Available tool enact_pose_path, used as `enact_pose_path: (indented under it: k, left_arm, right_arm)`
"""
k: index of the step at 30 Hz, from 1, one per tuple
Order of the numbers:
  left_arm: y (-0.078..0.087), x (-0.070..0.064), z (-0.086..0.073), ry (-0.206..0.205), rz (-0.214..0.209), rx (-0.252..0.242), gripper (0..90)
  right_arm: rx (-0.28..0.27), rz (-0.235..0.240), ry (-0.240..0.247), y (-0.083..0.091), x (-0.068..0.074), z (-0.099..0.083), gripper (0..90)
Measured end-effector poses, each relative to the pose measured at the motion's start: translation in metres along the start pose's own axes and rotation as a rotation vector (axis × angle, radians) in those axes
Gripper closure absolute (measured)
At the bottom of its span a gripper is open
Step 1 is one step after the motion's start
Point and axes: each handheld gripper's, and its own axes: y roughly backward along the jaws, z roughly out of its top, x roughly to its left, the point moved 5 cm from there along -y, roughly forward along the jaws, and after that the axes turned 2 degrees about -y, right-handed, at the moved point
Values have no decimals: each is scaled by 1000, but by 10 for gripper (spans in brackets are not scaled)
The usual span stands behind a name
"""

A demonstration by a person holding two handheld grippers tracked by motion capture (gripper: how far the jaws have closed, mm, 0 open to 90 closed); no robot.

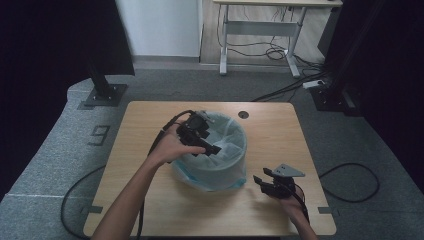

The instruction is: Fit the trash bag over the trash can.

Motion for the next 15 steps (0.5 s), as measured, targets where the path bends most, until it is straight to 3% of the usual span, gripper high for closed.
enact_pose_path:
  k: [6,15]
  left_arm:
    - [16,9,-19,0,42,7,302]
    - [-11,18,-31,-41,78,155,368]
  right_arm:
    - [7,-5,4,-2,1,-2,441]
    - [7,-15,13,-4,2,-2,441]
